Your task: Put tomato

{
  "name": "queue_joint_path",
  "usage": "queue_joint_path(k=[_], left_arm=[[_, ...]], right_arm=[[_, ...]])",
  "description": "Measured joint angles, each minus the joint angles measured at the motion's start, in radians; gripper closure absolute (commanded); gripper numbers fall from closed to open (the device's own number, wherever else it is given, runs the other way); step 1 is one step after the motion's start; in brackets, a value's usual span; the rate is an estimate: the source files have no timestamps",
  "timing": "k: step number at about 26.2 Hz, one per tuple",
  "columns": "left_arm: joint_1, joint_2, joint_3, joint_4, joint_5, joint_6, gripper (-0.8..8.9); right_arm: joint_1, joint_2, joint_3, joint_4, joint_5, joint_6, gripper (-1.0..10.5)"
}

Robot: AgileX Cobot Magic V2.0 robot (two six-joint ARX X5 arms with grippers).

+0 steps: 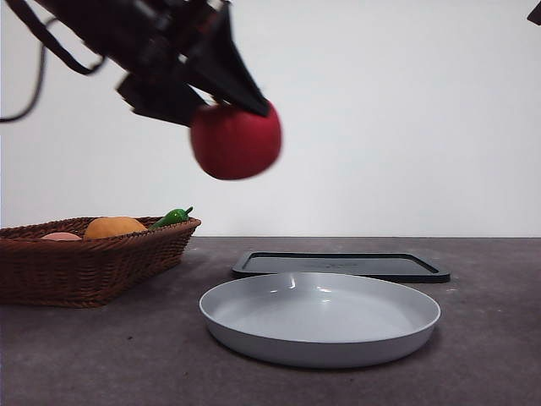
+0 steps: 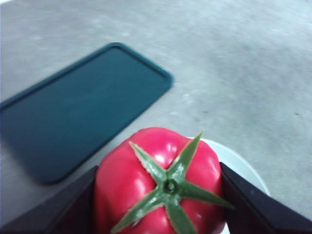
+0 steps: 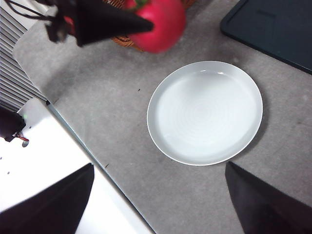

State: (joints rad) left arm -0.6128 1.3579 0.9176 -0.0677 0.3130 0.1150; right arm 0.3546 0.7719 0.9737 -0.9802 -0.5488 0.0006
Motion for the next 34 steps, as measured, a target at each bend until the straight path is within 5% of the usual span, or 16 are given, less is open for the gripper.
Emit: queue_joint_path(k=[21,26,34], left_arm=[[-0.138,0.359,0.006,0.169,-0.003,-0.002,5.95],[-0.138,0.359,0.006,0.169,-0.004,-0.017,3.60],[-0.138,0.314,0.006,0.148,-0.004,-0.077,3.44]], right_arm=[[0.000,0.000,0.000,0.000,0.000,0.000,5.2],[0.000,0.000,0.000,0.000,0.000,0.000,5.2],[0.000,0.000,0.000,0.000,0.000,0.000,5.2]])
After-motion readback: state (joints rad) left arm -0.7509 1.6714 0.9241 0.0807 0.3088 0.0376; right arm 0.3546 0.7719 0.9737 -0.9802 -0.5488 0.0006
